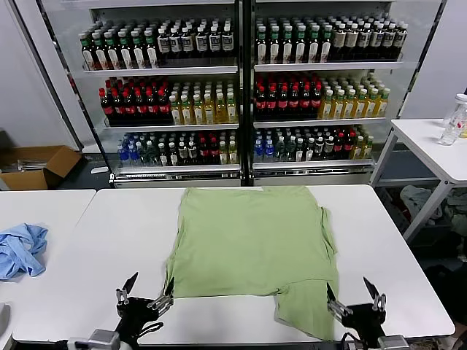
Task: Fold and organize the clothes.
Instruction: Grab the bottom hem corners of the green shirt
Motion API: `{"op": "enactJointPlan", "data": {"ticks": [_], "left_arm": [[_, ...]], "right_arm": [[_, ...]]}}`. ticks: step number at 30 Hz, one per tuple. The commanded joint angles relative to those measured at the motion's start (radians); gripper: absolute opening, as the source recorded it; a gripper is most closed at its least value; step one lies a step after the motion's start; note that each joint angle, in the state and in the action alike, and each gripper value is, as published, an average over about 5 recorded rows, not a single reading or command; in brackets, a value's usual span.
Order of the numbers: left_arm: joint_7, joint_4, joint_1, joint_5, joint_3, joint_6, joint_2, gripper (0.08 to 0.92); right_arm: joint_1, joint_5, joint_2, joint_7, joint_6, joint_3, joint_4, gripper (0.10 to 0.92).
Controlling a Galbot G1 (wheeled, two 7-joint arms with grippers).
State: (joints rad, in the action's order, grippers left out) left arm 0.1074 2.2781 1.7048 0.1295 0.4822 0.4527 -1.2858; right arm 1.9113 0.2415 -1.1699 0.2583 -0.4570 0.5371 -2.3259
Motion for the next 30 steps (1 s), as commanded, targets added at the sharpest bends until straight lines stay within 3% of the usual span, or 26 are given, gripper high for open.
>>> {"op": "enactJointPlan", "data": {"ticks": [1, 8, 12, 30], "left_arm": [[0.033, -0.127, -0.108, -0.021, -0.089, 0.124, 0.022, 0.823], [0.046, -0.183, -0.150, -0.006, -0.103, 0.123, 0.026, 0.821], [0.053, -0.196, -0.156, 0.023, -0.108, 0.115, 0.030, 0.778], [0.075, -0.192, -0.154, 0.307, -0.078, 0.123, 0.071, 0.271]], "right_arm": [[0.049, 0.006, 0.009, 0.012, -0.043, -0.006, 0.013, 0.823], [0.010, 0.011, -0.010, -0.003, -0.012, -0.068, 0.044, 0.803], [-0.019, 0.030, -0.022, -0.023, 0.004, -0.095, 0.066, 0.707], [-0.026, 0.182, -0.037, -0.009, 0.008, -0.075, 0.066, 0.196]]}}
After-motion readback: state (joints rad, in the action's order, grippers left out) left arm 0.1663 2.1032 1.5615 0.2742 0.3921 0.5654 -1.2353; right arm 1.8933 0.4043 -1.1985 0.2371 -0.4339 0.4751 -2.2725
